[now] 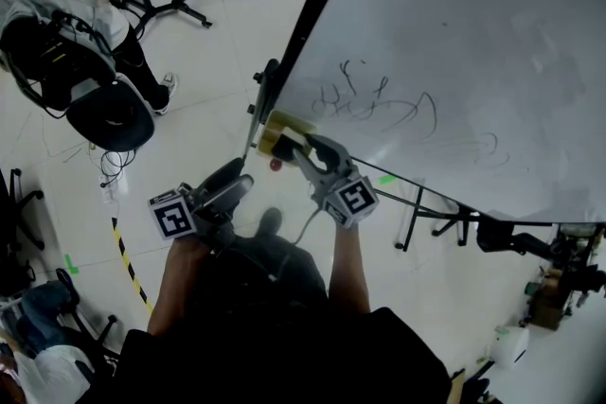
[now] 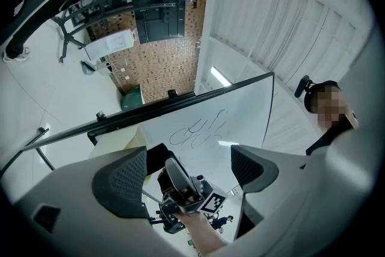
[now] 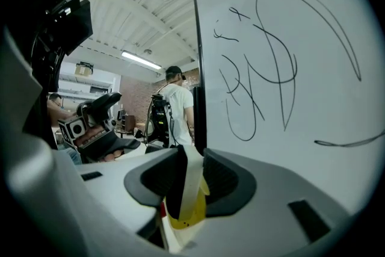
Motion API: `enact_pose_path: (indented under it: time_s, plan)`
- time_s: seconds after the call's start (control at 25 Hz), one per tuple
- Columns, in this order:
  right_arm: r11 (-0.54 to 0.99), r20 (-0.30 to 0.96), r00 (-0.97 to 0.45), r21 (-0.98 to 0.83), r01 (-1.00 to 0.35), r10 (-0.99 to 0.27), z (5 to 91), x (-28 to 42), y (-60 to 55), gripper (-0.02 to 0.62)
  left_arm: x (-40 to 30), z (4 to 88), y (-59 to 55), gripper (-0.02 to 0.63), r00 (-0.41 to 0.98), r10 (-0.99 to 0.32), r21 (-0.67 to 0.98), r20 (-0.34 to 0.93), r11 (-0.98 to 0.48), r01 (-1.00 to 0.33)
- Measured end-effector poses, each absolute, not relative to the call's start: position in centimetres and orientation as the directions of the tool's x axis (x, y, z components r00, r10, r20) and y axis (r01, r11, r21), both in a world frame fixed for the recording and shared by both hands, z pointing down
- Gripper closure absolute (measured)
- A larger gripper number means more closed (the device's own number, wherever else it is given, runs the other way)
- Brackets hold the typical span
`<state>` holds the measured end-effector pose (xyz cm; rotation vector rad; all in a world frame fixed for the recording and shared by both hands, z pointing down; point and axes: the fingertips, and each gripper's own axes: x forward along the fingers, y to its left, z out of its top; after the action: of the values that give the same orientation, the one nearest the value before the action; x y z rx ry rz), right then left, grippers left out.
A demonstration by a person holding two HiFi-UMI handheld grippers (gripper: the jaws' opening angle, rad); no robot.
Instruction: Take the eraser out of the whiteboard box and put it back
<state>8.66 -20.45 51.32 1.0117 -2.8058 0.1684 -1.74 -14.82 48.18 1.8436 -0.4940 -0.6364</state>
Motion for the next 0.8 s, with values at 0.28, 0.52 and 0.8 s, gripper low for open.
enact_pose_path:
  time_s: [0.28, 0.52, 0.8]
  plan:
    - [0.776, 0.211, -0.762, -0.021, -0.630, -0.613, 52.2, 8.1, -20.2, 0.437, -2.0, 47.9, -14.9, 0.178, 0.771, -0.610, 0.933, -0.180, -0.354, -0.062]
    - [0.779, 0.230, -0.757, 0.006, -0.627, -0.612, 53.3, 7.9, -20.1, 0.437, -1.9, 47.7, -14.9, 0.178, 0.770, -0.610, 0.934, -0.189, -0.355, -0.051]
    - [0.776, 0.239, -0.749, 0.033, -0.630, -0.618, 54.2, 7.7, -19.8, 0.437, -2.1, 48.2, -14.7, 0.178, 0.774, -0.611, 0.936, -0.168, -0.344, -0.069]
